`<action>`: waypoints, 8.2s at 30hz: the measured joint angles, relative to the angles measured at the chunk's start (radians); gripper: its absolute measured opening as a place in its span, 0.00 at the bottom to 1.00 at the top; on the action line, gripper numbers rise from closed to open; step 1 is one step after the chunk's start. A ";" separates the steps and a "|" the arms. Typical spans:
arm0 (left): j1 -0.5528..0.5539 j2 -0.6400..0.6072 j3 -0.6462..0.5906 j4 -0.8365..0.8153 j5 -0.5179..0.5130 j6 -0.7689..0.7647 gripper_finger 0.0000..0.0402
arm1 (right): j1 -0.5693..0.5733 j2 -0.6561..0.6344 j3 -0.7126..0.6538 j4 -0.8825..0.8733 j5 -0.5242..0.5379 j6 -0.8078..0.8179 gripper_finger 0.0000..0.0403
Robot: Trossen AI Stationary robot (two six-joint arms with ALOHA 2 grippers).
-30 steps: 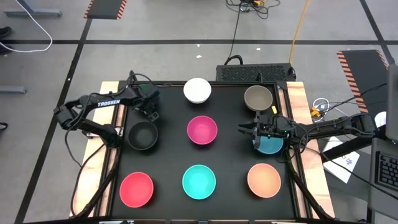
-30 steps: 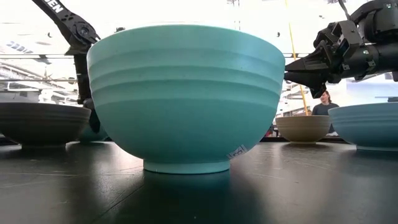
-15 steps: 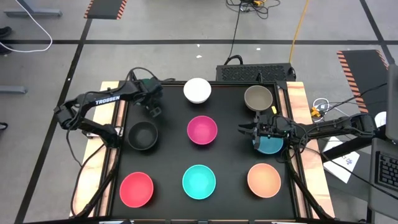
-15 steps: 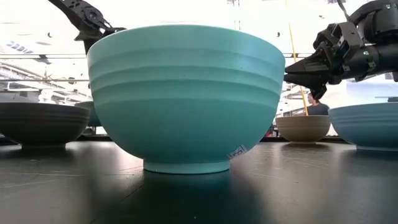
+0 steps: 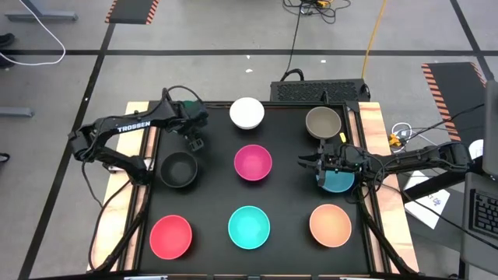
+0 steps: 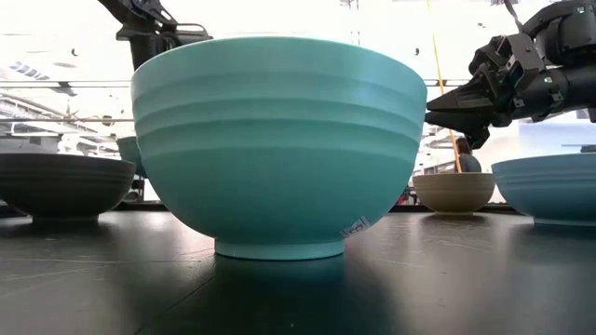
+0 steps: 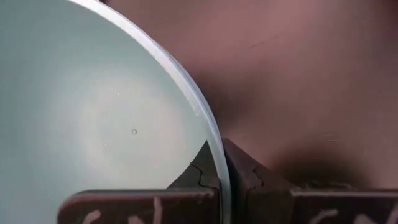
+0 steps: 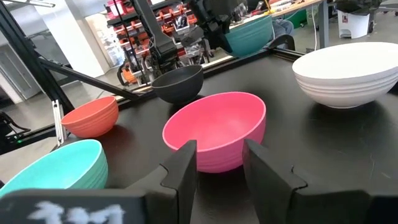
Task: Nest bowls inside each other
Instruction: Stack the dark green bowl on the light green bowl
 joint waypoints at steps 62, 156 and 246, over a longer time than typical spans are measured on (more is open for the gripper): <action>-0.816 0.223 0.578 -0.221 0.052 -0.268 0.00 | 0.000 0.000 0.000 0.001 0.008 0.026 0.30; -1.087 0.777 1.142 -0.269 0.117 -0.388 0.00 | 0.000 -0.001 0.000 0.000 0.031 0.000 0.30; -1.084 0.898 1.151 -0.294 -0.070 -0.327 0.13 | 0.000 -0.002 0.000 -0.010 0.029 0.008 0.30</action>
